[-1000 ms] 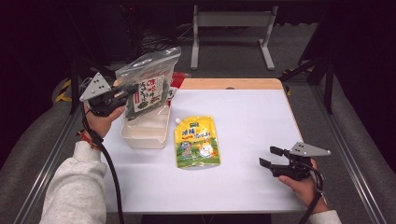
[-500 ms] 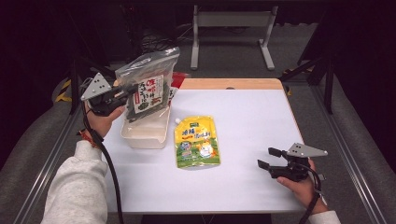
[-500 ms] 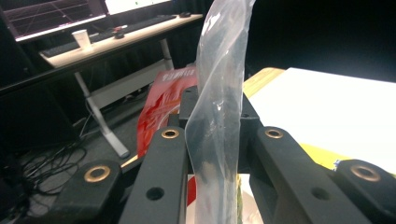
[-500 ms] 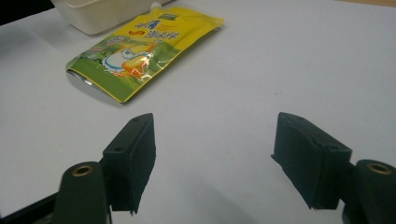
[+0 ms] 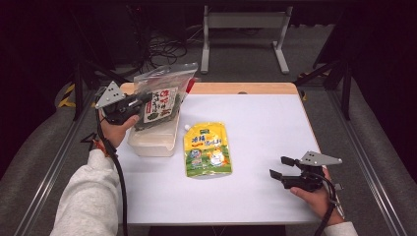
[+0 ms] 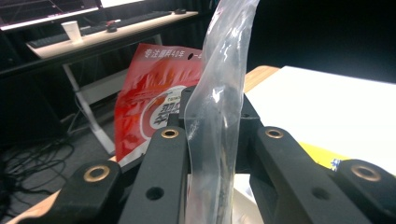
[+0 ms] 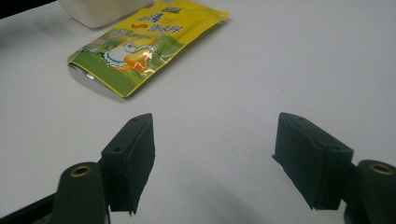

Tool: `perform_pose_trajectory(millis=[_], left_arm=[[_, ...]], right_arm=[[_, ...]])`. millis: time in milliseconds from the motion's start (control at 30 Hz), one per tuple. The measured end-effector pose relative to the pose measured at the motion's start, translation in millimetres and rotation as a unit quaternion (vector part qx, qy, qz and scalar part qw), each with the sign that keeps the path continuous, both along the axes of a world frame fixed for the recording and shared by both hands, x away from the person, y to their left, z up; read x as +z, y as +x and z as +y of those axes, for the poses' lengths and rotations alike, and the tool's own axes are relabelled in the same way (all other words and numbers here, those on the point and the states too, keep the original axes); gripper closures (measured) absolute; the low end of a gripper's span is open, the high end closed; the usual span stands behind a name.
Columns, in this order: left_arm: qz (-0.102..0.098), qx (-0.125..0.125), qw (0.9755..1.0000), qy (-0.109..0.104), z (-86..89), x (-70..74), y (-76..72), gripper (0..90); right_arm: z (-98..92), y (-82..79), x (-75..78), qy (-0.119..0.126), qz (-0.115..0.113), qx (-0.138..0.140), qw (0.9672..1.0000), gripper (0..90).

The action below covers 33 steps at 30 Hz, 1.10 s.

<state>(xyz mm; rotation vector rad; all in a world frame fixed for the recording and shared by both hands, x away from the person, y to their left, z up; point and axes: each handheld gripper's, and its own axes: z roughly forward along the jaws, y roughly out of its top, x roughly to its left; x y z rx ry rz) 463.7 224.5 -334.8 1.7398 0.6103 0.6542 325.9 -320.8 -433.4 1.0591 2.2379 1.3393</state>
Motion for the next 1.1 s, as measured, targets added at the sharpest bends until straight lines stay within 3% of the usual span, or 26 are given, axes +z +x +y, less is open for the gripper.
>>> perform_pose_trajectory(millis=[233, 300, 400, 567, 867, 1100], left_arm=[[0.024, -0.004, 0.9997, 0.004, 4.0, -16.5, 0.9, 72.1], [0.031, 0.007, 0.9991, 0.028, 7.4, -21.2, -2.6, 67.0], [0.042, 0.015, 0.9981, 0.044, 16.8, -32.4, -8.8, 65.7], [0.053, 0.012, 0.9981, 0.028, 28.4, -44.3, -14.2, 71.7], [0.054, 0.02, 0.9969, 0.053, 29.9, -53.4, -17.8, 73.3], [0.059, 0.016, 0.9976, 0.031, 36.2, -61.2, -14.7, 74.7]], right_arm=[[0.0, -0.1, -0.8, -0.001, 0.002, 0.002, 1.0, 28.2], [-0.4, -0.1, -1.2, -0.001, 0.003, 0.002, 1.0, 27.9], [0.0, -0.2, -1.0, -0.001, 0.003, 0.004, 1.0, 27.9], [2.3, 0.9, -2.2, -0.004, 0.007, 0.009, 0.9999, 27.6], [6.9, 2.9, -4.7, -0.013, 0.015, 0.018, 0.9997, 27.0], [7.6, 2.8, -5.8, -0.016, 0.017, 0.018, 0.9996, 26.9]])
